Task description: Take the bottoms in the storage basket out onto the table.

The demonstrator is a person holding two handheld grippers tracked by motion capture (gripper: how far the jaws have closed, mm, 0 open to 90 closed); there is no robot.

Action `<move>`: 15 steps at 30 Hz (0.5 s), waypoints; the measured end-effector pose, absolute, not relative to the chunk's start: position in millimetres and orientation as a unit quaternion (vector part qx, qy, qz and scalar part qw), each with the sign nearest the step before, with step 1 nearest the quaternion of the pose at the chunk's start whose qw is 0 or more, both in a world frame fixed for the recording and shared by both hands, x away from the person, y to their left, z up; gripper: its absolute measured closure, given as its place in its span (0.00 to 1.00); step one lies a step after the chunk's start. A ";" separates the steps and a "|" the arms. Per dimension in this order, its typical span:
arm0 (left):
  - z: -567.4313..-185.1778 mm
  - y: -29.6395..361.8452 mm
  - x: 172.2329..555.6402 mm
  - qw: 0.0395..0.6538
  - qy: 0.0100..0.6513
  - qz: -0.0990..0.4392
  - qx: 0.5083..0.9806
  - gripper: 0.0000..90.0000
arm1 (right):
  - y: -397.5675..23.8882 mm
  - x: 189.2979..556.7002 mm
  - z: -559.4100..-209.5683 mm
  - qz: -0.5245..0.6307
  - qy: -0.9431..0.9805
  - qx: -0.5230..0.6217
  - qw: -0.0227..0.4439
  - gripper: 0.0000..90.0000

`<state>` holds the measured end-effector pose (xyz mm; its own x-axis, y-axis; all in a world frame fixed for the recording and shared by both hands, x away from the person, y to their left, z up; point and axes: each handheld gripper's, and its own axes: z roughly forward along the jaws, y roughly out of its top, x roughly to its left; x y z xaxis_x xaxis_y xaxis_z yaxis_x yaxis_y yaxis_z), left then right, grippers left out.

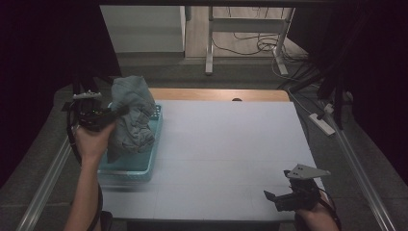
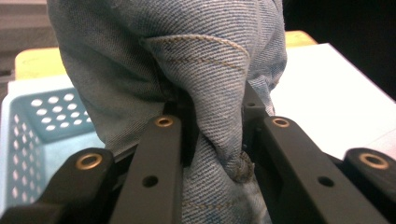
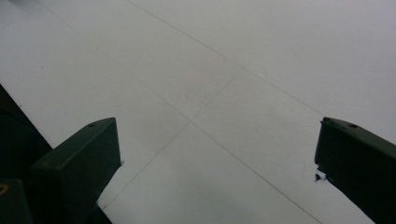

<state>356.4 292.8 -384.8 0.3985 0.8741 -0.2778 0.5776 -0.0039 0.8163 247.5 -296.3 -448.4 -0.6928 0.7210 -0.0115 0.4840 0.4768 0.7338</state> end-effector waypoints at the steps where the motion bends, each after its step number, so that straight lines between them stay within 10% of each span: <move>1: -382.4 291.2 355.6 0.474 0.523 0.157 0.691 0.85 | -296.3 247.5 -448.4 0.366 0.844 0.357 0.162 0.01; 15: -359.9 275.3 347.0 0.516 0.483 0.148 0.692 0.85 | -296.2 247.6 -448.5 0.365 0.844 0.358 0.162 0.01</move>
<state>347.0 275.3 -359.9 0.4892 0.8212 -0.2937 0.5163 -0.0012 0.8564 247.6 -296.2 -448.5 -0.6911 0.7227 -0.0117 0.4858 0.4765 0.7328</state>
